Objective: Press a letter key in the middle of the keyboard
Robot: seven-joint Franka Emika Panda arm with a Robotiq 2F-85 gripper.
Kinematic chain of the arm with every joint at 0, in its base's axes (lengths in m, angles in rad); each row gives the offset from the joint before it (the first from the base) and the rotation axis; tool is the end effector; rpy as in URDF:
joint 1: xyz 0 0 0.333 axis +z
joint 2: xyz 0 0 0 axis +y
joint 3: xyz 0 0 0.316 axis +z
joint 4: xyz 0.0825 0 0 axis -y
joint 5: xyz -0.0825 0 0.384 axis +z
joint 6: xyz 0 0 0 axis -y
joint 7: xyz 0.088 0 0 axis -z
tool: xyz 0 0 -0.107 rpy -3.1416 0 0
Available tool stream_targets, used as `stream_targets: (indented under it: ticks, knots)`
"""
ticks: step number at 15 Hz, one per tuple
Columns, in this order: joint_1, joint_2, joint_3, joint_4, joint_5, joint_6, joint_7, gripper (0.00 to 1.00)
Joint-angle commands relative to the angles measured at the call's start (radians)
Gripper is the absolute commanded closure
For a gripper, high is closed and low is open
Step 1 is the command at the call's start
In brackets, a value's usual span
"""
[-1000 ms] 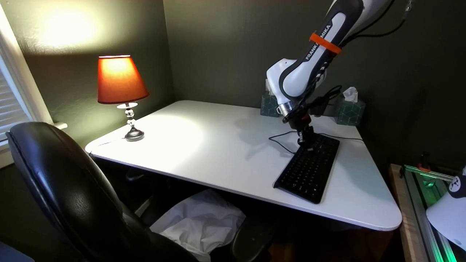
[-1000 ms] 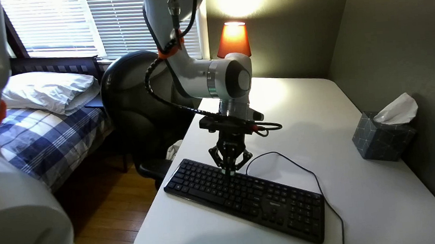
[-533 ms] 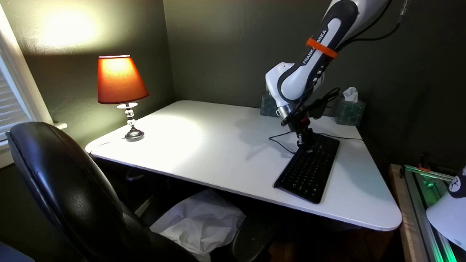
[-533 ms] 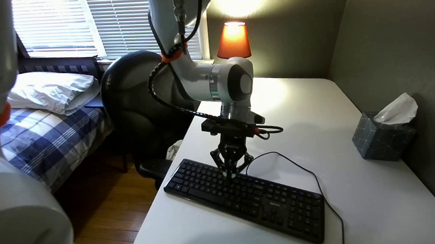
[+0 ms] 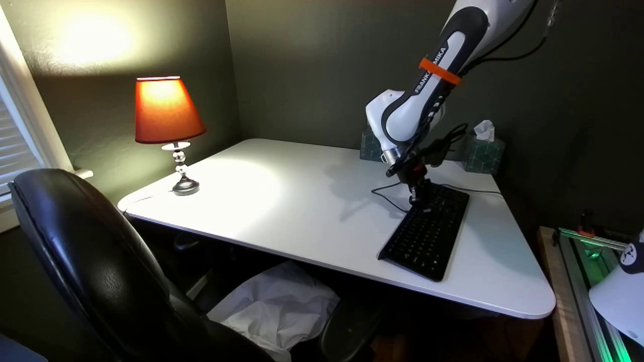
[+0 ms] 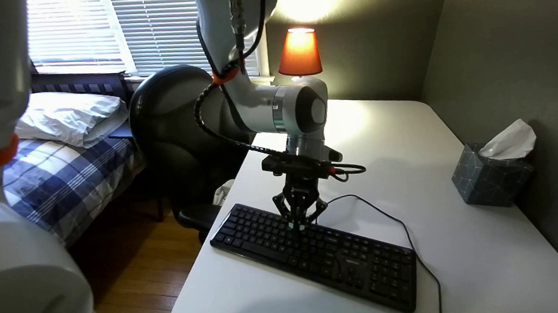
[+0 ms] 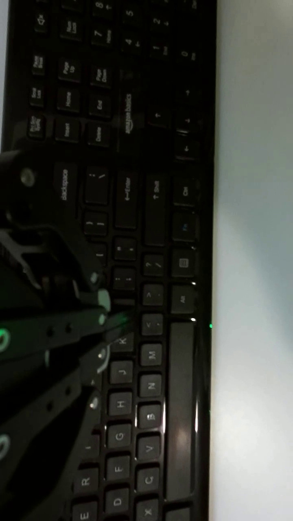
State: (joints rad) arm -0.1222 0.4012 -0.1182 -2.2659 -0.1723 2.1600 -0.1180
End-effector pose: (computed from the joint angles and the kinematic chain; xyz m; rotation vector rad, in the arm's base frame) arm 0.4581 -0.1233 0.1535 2.9659 0.0119 -0.7995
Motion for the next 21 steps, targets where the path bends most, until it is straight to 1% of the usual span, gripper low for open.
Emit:
stream_targets:
  ticks: [1, 21]
  knots:
    - [-0.005, 0.022, -0.001, 0.019, -0.008, 0.002, -0.006, 1.0]
    - [-0.007, 0.063, 0.011, 0.061, 0.007, 0.0, -0.015, 1.0]
